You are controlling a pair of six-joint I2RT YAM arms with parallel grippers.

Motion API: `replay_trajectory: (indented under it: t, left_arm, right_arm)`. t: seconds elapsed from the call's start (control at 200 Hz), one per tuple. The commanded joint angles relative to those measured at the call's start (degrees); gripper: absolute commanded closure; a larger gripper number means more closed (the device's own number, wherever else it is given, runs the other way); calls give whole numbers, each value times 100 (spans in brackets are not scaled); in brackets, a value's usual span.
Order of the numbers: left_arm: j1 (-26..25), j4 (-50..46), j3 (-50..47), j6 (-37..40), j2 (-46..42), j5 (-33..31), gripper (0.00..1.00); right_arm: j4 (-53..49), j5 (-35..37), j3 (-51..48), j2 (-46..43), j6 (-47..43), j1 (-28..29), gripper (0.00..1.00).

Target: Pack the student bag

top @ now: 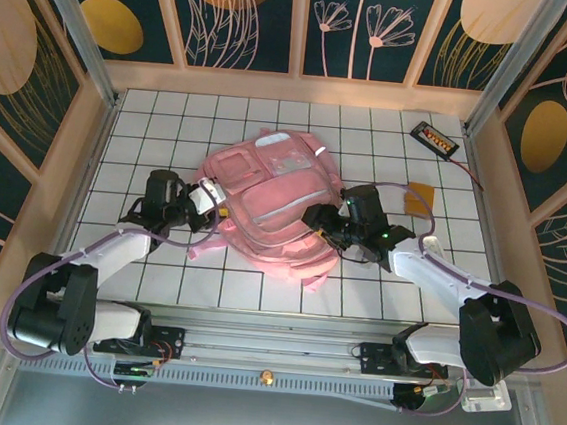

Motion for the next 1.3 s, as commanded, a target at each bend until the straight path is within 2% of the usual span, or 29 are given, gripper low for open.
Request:
replay_trajectory:
  t: [0.0, 0.205, 0.355, 0.691, 0.921, 1.291]
  left_arm:
    - [155, 139, 129, -240, 294, 542, 46]
    - [282, 239, 29, 115, 340, 606, 47]
    - [371, 667, -143, 34, 272, 836, 47]
    - [362, -621, 507, 866, 705, 1185, 48]
    - [245, -1281, 901, 1186, 1124, 756, 48]
    - [28, -1298, 1059, 1193, 1470, 225, 46]
  right_arm:
    - [213, -67, 200, 13, -136, -51, 42]
    - [170, -82, 218, -11, -217, -94, 42]
    - [204, -143, 201, 44, -230, -113, 43]
    - [256, -237, 148, 64, -272, -201, 42]
    - [229, -303, 166, 38, -331, -218, 42]
    - [393, -435, 155, 239, -311, -210, 42]
